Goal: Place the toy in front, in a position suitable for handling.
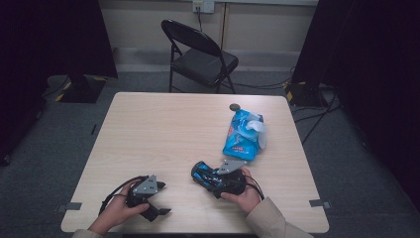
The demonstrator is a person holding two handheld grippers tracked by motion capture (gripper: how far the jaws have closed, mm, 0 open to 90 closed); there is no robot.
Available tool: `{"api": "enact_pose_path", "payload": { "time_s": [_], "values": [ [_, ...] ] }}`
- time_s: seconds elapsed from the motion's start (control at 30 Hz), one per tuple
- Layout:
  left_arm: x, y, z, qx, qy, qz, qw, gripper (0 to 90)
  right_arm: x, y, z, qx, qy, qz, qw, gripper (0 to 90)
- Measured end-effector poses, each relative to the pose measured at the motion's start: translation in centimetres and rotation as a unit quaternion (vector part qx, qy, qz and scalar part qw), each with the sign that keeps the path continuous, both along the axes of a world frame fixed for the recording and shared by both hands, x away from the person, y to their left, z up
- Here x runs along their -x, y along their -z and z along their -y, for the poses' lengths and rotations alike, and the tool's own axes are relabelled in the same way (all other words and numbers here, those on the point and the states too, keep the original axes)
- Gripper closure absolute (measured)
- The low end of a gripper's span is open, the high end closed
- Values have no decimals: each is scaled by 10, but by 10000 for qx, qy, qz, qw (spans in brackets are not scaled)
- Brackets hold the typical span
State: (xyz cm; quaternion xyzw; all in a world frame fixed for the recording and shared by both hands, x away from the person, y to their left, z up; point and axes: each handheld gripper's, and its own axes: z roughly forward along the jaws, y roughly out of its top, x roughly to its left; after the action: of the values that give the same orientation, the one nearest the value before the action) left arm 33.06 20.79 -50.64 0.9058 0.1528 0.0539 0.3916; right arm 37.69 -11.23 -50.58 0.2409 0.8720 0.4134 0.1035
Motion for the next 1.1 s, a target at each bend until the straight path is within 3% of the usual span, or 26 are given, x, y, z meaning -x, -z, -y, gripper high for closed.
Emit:
{"api": "enact_pose_path", "payload": {
  "time_s": [0.5,0.67,0.9,1.0,1.1],
  "values": [
    [0,0,0,-2,0,1,10000,91,1,1,-2,71,36,11,10000,260],
    [0,0,0,-3,1,2,10000,91,0,0,-1,110,-39,-100,9999,189],
    [0,0,0,-1,1,1,10000,91,-1,-18,9,-92,-52,-136,9999,176],
    [0,0,0,-1,0,0,10000,91,-4,-25,16,-168,-96,-268,9995,201],
    [0,0,0,1,-1,1,10000,92,-10,-31,26,-223,145,-329,9991,162]
  ]
}}
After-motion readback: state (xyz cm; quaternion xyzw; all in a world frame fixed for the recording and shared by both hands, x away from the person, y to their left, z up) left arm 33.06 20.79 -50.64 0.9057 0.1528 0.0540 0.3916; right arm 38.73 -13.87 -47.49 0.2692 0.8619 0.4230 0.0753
